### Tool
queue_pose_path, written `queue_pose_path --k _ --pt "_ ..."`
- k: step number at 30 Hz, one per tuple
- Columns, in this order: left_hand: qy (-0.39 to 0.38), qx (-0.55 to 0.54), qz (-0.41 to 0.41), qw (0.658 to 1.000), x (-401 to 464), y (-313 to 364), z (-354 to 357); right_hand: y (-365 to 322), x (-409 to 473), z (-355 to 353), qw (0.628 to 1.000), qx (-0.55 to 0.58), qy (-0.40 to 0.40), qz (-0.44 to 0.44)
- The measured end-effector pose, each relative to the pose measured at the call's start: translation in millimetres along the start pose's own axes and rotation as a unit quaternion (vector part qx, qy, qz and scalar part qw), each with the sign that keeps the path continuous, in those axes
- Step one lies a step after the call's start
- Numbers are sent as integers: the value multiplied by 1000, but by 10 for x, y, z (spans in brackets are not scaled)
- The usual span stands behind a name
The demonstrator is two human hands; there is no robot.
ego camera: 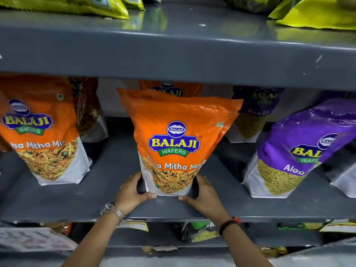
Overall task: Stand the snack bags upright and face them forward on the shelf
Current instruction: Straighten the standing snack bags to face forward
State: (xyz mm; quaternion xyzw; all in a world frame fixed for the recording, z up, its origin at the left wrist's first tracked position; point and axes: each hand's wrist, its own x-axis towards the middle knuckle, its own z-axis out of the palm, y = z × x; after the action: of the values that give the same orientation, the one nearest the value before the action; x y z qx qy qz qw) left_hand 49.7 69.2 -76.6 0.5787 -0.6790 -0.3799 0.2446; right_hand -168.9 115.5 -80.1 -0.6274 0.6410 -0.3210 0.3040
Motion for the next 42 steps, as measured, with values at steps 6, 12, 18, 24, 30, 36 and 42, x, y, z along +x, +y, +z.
queue_pose_path --k 6,12,18,24,30,36,42 --pt "-6 -2 -8 1000 -3 15 17 3 1 -22 1000 1 -8 15" --pt "48 -67 44 996 -82 -70 -96 -110 -325 -1 980 44 191 -36" --pt "372 -98 88 919 -412 -525 -754 -683 -409 508 941 -32 199 -271" --pt "343 -27 32 939 -398 -1142 -1641 -1250 314 1527 989 51 -33 -137" --pt "98 -103 18 990 -57 -1441 -1940 -1498 1007 2026 982 89 -130 -102" --pt "110 -129 15 985 17 -1411 -1945 -1558 1057 2082 989 -29 -112 -87" --pt "116 -89 -10 989 -124 -1492 -1862 -1482 853 2086 990 -39 -97 -95"
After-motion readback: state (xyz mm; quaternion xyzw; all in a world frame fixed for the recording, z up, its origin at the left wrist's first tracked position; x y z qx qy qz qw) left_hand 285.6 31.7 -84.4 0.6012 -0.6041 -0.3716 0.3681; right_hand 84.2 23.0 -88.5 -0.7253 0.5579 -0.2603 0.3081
